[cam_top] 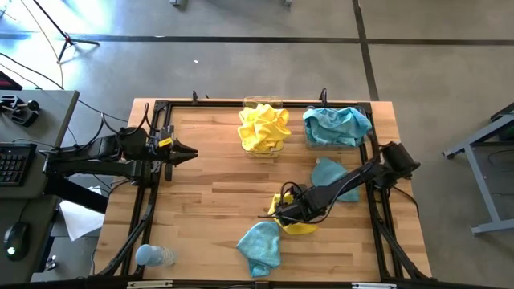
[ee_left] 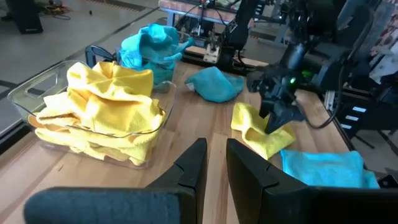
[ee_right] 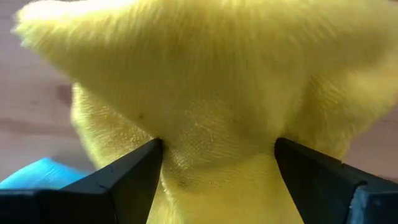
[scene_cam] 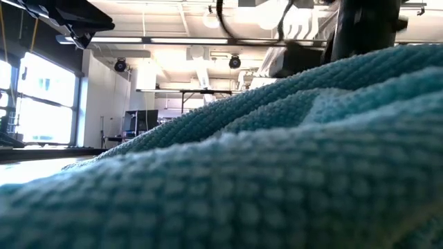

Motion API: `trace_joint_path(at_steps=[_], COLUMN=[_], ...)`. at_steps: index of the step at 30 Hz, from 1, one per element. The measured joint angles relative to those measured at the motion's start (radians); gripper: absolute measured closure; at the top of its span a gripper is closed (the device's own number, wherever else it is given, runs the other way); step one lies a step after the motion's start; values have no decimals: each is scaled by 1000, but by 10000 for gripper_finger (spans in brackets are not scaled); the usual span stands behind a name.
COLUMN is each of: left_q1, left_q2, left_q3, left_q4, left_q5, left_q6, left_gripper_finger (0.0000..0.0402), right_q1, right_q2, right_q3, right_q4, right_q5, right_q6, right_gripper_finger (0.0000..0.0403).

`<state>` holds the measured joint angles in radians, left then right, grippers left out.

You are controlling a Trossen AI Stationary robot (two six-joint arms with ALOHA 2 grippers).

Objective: Sort microfiber towel by color & place in baskets
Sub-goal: Put the yellow towel into the left transparent bin

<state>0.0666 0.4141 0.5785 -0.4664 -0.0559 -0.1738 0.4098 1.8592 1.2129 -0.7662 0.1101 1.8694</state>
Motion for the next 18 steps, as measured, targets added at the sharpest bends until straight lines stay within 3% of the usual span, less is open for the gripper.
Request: trace_joint_path(at_steps=[6, 9, 13, 18], left_q1=[0, -1, -2, -2], left_q2=[0, 0, 0, 0], left_q3=[0, 0, 0, -1], left_q4=[-17, -17, -17, -16], left_q5=[1, 13, 21, 21], left_q6=[0, 0, 1, 2], left_gripper_finger=[351, 351, 351, 351], right_q1=[-18, -36, -62, -111], right_q2=[103, 130, 147, 156], right_q3=[5, 13, 61, 139], right_q4=[40, 39, -24, -92], right_q5=[-17, -44, -54, 3], right_q6=[-2, -2, -15, -178], right_gripper_finger=[94, 115, 193, 348])
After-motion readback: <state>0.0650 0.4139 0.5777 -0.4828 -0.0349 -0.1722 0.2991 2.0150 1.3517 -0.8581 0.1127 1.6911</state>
